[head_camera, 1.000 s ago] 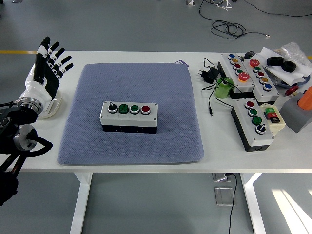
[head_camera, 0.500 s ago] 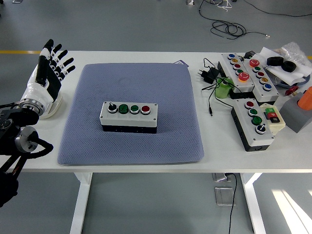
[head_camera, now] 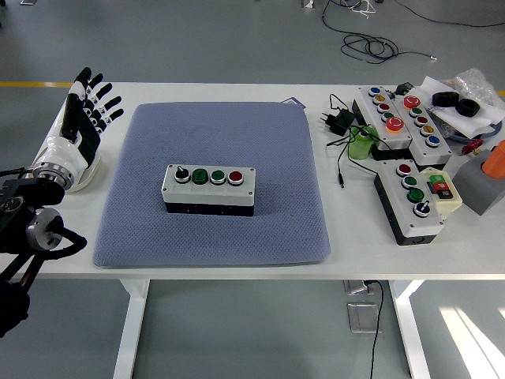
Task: Pick up the button,place it on the desk,press the button,press the button
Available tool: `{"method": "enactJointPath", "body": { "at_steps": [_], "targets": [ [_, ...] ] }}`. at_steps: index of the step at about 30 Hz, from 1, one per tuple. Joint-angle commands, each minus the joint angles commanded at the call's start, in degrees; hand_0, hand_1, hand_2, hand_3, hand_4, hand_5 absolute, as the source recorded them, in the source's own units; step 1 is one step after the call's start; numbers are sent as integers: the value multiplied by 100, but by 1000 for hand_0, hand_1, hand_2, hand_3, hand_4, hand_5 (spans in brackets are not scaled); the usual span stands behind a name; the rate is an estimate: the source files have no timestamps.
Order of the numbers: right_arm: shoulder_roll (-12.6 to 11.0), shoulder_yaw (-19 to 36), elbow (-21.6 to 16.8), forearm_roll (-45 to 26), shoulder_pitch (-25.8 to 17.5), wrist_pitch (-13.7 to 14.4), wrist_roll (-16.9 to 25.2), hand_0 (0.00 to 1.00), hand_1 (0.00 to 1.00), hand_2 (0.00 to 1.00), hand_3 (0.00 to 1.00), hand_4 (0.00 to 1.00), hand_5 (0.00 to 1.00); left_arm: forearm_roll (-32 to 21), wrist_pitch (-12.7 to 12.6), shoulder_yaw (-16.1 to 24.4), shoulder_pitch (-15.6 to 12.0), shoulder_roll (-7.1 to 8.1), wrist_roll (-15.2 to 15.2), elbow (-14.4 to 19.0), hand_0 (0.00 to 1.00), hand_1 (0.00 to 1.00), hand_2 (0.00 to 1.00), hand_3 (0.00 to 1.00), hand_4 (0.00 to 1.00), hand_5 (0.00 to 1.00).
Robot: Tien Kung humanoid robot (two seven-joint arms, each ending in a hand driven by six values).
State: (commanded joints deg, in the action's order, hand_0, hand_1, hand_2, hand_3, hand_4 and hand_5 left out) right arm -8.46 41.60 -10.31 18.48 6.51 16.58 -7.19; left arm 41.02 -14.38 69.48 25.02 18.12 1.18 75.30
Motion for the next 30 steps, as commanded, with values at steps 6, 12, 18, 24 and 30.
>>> {"method": "enactJointPath", "body": {
  "at_steps": [6,12,18,24,30],
  "targets": [
    [3,-15,0,-27,7,-2,4,787,797,817,751,412,479,12,-7,-10,-5,13,4,-7,853,892,965,998,671,998],
    [5,-35,0,-55,32,-7,8,787,797,817,751,412,479,19,-10,-1,11,18,14,-12,853,892,960,998,671,998],
    [0,-32,0,-52,41,-13,12,787,797,817,751,412,479,27,-15,7,5,20,27,-18,853,892,960,998,671,998],
    [-10,-24,0,-39,48,-21,22,787,797,817,751,412,479,24,-18,1,11,18,32,-19,852,892,960,998,671,998],
    [-17,-22,0,-55,67,-26,41,787,797,817,751,412,479,5,-20,-83,67,85,43,-21,852,892,960,998,670,998]
  ]
}}
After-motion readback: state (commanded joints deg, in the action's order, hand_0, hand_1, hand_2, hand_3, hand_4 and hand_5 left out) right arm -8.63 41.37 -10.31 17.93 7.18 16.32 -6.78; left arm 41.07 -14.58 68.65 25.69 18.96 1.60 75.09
